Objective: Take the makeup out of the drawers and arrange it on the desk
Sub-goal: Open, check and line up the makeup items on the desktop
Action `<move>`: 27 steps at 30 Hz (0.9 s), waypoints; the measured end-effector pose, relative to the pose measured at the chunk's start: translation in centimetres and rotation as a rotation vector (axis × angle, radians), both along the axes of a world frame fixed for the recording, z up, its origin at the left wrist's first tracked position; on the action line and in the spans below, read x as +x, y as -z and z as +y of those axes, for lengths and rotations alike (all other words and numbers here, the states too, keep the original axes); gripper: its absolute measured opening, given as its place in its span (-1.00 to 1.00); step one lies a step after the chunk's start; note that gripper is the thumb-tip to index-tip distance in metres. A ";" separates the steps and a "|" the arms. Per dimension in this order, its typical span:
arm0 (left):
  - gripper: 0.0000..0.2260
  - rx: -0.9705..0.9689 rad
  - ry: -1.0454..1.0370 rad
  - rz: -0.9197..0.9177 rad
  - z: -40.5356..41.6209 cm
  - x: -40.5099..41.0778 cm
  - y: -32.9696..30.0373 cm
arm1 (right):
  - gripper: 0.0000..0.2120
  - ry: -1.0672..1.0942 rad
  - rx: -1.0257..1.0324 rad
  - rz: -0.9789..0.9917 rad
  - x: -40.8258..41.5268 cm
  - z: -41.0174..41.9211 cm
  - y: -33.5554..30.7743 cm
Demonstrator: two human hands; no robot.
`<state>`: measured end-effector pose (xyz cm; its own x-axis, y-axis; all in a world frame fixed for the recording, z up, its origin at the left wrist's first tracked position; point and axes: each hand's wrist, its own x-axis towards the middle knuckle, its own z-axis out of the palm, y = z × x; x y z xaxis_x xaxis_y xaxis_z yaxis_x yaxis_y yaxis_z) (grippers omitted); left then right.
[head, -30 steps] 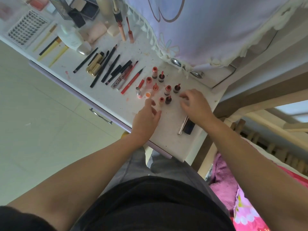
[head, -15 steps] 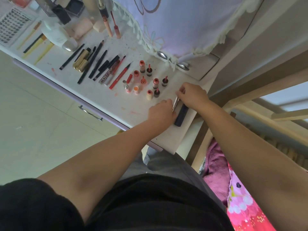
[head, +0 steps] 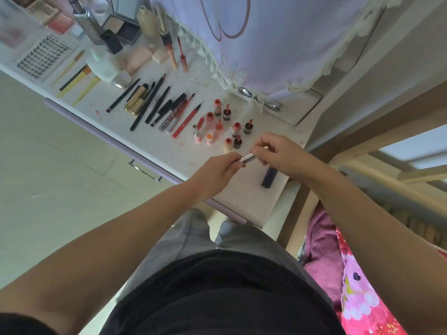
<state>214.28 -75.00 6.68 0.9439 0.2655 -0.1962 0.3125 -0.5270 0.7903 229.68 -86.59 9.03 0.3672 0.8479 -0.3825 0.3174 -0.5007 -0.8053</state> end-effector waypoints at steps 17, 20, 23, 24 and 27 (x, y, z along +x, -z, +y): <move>-0.77 0.110 0.107 0.040 1.0 -1.1 -0.3 | -0.63 -0.069 -0.320 0.242 -0.9 -0.6 -2.3; -0.75 0.090 0.112 0.048 0.8 -0.9 -0.5 | -0.73 -0.046 -0.251 0.156 -0.8 -0.8 -1.9; -0.75 0.017 0.108 0.105 0.9 -0.5 -1.1 | -0.95 -0.054 -0.170 0.143 0.0 -1.4 -1.9; -0.74 -0.035 0.102 0.155 1.1 -0.5 -1.2 | -0.94 -0.052 -0.156 0.118 0.4 -1.7 -1.9; -0.73 -0.260 0.076 0.304 1.8 -1.0 -1.6 | -0.93 -0.047 -0.159 0.066 2.0 -2.9 -2.0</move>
<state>213.33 -73.21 8.26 0.8474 0.1015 -0.5212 0.5206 -0.3522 0.7778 231.65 -89.47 11.00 0.2986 0.7905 -0.5347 0.2924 -0.6091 -0.7372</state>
